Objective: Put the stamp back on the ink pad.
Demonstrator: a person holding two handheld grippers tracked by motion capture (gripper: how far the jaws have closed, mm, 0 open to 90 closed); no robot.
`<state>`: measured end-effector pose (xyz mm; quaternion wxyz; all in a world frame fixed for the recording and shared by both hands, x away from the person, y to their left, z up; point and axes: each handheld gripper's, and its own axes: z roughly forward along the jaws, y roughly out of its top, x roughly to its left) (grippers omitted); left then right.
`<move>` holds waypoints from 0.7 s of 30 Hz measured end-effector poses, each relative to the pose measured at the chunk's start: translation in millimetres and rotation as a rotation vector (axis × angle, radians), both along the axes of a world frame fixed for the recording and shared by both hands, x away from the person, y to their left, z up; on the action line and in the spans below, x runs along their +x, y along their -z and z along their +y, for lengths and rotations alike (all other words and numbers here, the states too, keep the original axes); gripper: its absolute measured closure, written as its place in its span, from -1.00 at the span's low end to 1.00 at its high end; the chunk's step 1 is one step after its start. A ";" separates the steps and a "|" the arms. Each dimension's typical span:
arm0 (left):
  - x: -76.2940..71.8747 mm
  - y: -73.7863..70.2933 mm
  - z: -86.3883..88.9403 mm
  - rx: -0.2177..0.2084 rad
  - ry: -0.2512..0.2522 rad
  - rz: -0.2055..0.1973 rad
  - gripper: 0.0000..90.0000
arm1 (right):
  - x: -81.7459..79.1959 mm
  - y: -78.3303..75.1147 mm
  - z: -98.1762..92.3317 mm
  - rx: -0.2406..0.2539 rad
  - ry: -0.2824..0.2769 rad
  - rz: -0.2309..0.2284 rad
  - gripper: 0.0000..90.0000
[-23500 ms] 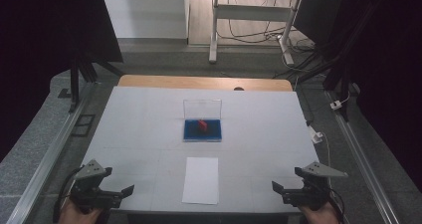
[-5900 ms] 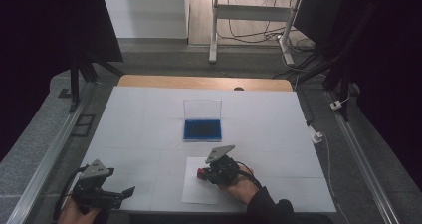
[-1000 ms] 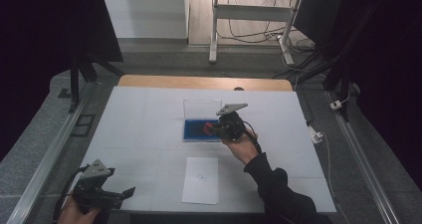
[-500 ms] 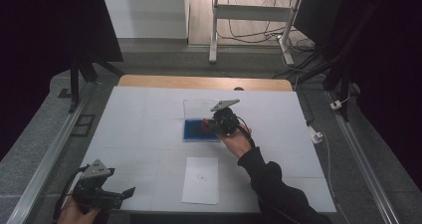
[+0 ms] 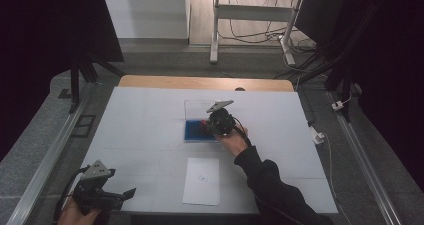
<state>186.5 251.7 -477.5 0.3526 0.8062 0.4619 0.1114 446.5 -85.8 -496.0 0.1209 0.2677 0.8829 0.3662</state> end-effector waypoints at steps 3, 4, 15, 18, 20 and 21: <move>0.0 0.1 -0.2 0.000 0.001 0.000 -0.92 | 0.6 2.1 1.9 -0.013 -0.004 -0.001 0.77; -0.1 0.0 -0.2 -0.001 0.001 0.000 -0.92 | 0.6 2.9 2.8 -0.022 -0.004 -0.003 0.77; -0.1 0.0 -0.4 0.003 0.002 -0.001 -0.92 | 0.0 6.6 6.7 -0.028 -0.007 0.007 0.71; -0.1 0.1 -0.3 0.001 0.004 0.000 -0.92 | -1.3 1.4 6.9 -0.005 -0.004 0.004 0.67; -0.1 0.1 -0.4 0.003 0.003 -0.001 -0.92 | -1.7 -1.5 6.9 0.004 -0.008 -0.003 0.65; -0.2 0.0 -0.4 0.003 0.003 -0.001 -0.92 | -2.1 -2.3 7.3 0.008 -0.007 -0.007 0.63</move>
